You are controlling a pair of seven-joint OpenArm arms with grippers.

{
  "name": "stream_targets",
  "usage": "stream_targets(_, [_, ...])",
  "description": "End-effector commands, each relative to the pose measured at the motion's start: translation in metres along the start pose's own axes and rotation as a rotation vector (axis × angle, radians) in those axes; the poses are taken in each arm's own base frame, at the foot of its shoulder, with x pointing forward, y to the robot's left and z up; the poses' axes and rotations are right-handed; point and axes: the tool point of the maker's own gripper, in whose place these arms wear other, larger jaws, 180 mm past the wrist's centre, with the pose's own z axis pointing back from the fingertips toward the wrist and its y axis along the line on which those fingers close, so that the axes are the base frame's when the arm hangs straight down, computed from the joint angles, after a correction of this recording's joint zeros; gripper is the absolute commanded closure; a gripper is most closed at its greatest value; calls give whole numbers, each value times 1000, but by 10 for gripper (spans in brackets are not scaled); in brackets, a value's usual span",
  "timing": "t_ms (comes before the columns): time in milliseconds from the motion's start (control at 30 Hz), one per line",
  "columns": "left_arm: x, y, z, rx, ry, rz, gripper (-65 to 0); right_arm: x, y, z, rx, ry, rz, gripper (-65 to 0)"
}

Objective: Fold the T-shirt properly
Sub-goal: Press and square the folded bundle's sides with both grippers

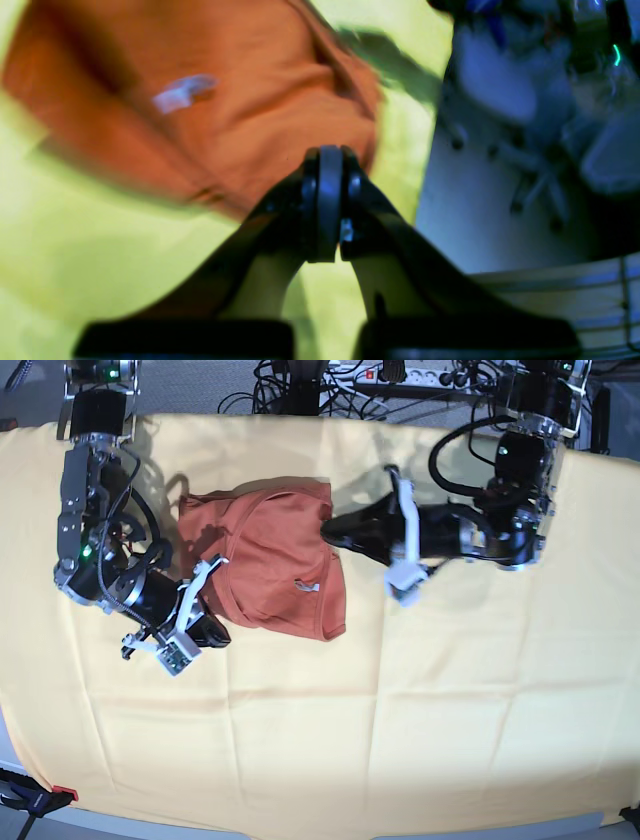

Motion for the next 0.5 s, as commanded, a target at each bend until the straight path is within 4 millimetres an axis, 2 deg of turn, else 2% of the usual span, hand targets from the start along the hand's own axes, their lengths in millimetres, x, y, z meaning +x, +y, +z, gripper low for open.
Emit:
stream_targets(0, [14, -9, -4, -19, -36, -57, 0, 15, -16, 2, -23, -39, 13, 0])
stream_targets(100, [7, -27, -29, -42, 3, -143, 0, 4, -31, -7, -16, 15, -4, 0])
stream_targets(233, [-12, -40, -55, -50, 92, -232, 0, -22, -35, -21, 24, 133, -9, 0])
stream_targets(467, [-26, -34, -66, -5, 140, -316, 0, -57, -21, -35, 78, 288, 63, 0])
